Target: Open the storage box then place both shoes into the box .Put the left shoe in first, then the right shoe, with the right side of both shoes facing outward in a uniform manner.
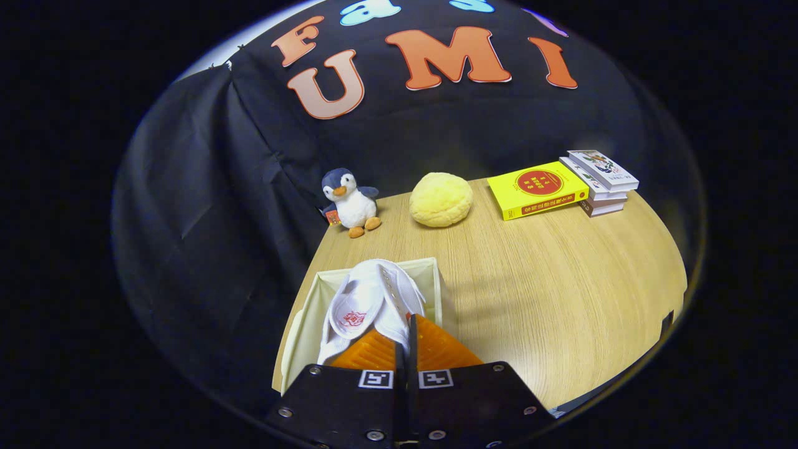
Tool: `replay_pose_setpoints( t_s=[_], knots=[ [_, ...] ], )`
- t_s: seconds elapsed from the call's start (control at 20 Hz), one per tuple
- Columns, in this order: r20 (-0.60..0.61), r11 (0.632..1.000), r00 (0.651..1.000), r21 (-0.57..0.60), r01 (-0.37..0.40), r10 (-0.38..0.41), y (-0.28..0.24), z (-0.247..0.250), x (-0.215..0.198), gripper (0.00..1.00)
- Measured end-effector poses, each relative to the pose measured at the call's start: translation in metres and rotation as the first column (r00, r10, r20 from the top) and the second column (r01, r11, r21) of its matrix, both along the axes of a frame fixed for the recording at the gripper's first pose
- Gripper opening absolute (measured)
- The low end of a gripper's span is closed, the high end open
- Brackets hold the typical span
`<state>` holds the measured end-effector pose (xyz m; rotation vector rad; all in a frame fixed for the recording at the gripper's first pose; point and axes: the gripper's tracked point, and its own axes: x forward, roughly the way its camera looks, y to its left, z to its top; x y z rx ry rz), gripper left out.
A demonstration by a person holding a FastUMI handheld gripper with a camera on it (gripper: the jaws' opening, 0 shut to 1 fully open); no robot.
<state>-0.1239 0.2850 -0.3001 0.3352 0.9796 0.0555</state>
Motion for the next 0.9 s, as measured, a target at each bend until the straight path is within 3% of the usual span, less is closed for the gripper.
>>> replay_pose_setpoints(
  t_s=[0.35,0.5,0.6,0.75,0.9],
  knots=[
    [-0.124,0.996,0.992,-0.088,-0.019,0.008,0.009,-0.029,-0.015,0.05],
    [-0.170,0.997,0.985,-0.054,-0.049,0.040,0.020,-0.039,-0.027,0.15],
    [-0.234,0.992,0.968,-0.063,-0.113,0.095,0.023,-0.048,-0.045,0.21],
    [-0.151,0.989,0.978,0.031,-0.144,0.147,0.046,-0.027,-0.027,0.29],
    [-0.050,0.985,0.984,0.053,-0.167,0.170,0.038,0.006,-0.003,0.38]
  ],
)
